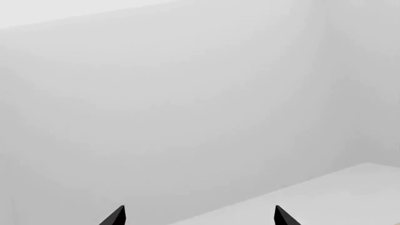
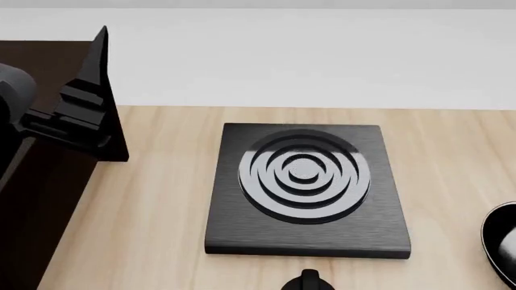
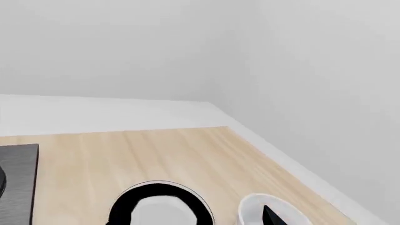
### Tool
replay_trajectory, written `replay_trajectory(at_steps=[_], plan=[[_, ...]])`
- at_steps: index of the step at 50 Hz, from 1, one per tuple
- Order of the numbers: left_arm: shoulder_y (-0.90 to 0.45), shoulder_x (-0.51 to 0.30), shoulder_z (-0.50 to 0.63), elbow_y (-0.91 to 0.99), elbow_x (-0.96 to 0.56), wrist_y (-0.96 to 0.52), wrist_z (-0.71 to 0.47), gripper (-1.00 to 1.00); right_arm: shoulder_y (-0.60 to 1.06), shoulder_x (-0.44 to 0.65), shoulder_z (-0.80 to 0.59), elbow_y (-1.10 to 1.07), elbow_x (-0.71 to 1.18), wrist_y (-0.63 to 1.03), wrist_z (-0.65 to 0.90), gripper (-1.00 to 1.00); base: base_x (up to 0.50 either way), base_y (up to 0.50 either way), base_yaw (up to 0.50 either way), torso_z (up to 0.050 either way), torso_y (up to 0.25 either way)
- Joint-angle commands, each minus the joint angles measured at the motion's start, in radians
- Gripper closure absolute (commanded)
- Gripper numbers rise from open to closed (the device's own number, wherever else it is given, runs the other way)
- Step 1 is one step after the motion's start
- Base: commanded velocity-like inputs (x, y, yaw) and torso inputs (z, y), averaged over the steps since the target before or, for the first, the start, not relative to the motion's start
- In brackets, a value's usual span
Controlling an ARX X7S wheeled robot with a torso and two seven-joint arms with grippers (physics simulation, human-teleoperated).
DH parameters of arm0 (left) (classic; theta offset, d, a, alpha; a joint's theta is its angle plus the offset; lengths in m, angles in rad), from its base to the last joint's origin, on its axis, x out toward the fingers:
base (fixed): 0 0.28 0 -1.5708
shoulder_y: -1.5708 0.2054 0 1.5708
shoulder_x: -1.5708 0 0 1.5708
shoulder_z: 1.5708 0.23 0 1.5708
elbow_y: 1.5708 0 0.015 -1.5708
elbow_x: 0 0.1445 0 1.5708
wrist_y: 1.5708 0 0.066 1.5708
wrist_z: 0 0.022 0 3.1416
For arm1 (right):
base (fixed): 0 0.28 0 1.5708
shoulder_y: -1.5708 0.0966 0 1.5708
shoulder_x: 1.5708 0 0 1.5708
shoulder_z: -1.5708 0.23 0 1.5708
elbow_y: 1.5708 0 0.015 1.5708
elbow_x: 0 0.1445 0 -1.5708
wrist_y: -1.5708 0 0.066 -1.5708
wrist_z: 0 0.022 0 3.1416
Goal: Put the frying pan under the cabinet shelf.
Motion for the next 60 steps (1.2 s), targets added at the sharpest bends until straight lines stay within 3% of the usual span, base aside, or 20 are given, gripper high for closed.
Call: replay_trajectory(at_steps=[1,8,34,60], plan=[[-0.001,-0.002,-0.001,-0.003,-0.006,0.003,-0.003,-1.00,-0.076,-0.024,0.057,-0.073,0.009,0.022,-0.016,-1.00,0.00,0.00,0.00,0.000,0.000],[-0.001,-0.003,-0.005,0.007,-0.014,-0.002,-0.007,-1.00,-0.124,-0.029,0.069,-0.128,0.016,0.047,-0.027,-1.00,0.00,0.00,0.00,0.000,0.000],[-0.003,-0.007,-0.006,0.013,-0.031,-0.005,-0.018,-1.00,-0.283,-0.112,0.085,-0.070,0.016,-0.098,-0.042,-1.00,0.00,0.00,0.00,0.000,0.000],[0.002,-0.014,0.008,0.011,-0.040,0.007,-0.028,-1.00,-0.170,-0.065,-0.055,0.146,0.002,-0.135,-0.013,-1.00,0.00,0.00,0.00,0.000,0.000]])
